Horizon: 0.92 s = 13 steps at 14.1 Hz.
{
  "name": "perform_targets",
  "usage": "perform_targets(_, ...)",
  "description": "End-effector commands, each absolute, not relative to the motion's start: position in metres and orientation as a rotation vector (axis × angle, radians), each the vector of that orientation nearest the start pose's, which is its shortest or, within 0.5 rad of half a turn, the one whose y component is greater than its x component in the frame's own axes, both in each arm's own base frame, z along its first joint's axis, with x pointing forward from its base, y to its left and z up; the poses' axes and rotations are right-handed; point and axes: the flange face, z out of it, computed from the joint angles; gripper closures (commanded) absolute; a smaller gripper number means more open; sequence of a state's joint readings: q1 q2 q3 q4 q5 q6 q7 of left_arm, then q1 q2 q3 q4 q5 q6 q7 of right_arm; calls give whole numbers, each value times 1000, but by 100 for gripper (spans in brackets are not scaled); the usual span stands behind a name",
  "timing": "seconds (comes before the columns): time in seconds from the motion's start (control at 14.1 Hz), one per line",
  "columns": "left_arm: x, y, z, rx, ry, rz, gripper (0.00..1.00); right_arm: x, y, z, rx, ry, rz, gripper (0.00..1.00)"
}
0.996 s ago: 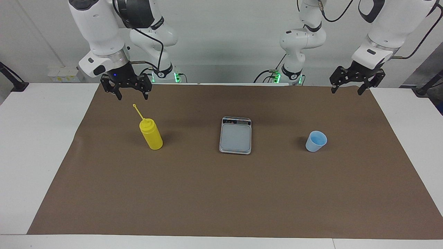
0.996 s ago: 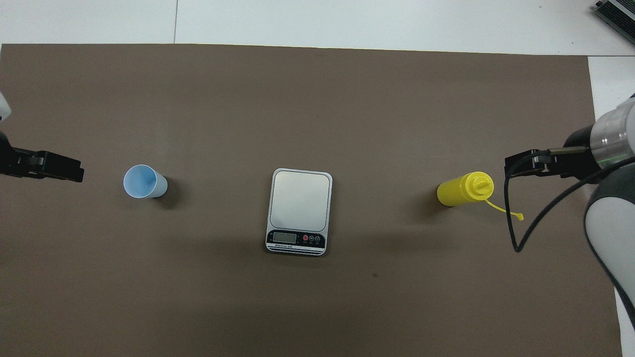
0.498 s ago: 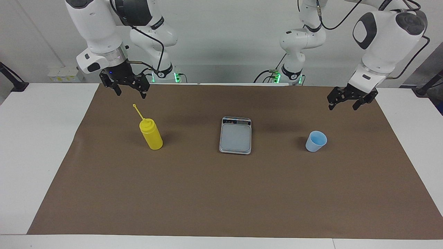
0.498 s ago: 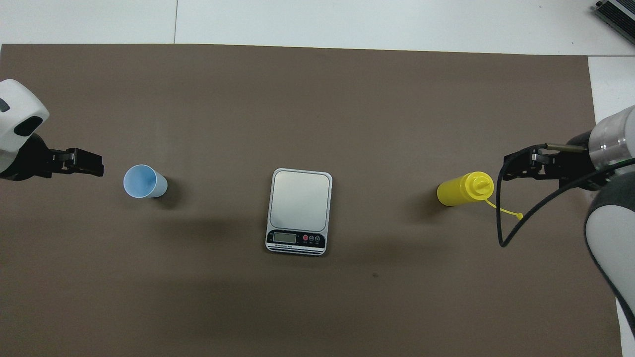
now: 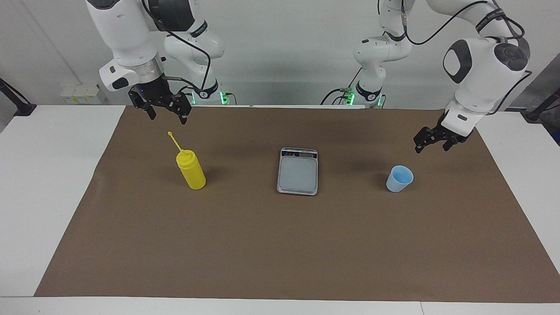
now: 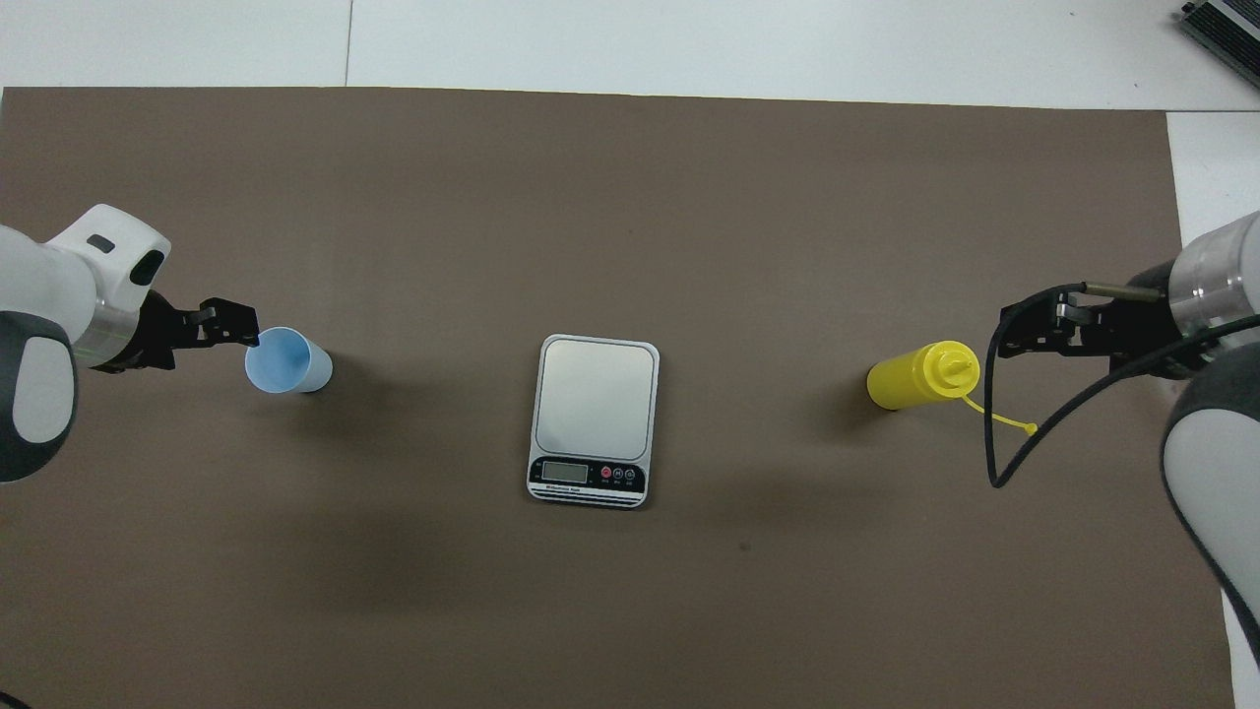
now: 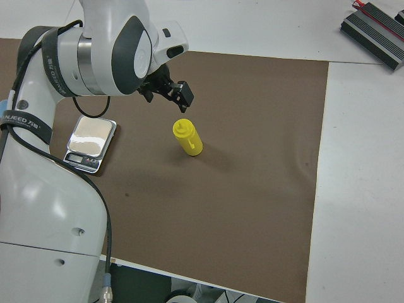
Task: Pour seasoning into cup on scale with both arms
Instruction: 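Reach the left gripper to the blue cup and grasp it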
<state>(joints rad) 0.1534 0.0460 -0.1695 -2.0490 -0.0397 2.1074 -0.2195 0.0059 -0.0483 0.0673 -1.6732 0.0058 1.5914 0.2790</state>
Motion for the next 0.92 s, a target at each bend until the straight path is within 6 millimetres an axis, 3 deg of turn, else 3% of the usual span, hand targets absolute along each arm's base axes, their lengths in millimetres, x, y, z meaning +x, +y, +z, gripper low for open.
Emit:
perform_targets(0.0, 549, -3, 397, -3190, -473, -54, 0, 535, 39, 608, -3124, 340, 34, 0)
perform_targets(0.28, 538, -12, 359, -3192, -541, -40, 0, 538, 38, 609, -3128, 335, 16, 0)
perform_targets(0.64, 537, -12, 340, -3193, -542, -30, 0, 538, 35, 608, -3135, 251, 14, 0)
perform_targets(0.71, 538, -11, 340, -3193, -543, -38, 16, 537, 36, 607, -3136, 253, 16, 0)
perform_targets(0.85, 539, -12, 334, -3195, -534, -30, 57, 536, 36, 607, -3135, 249, 19, 0)
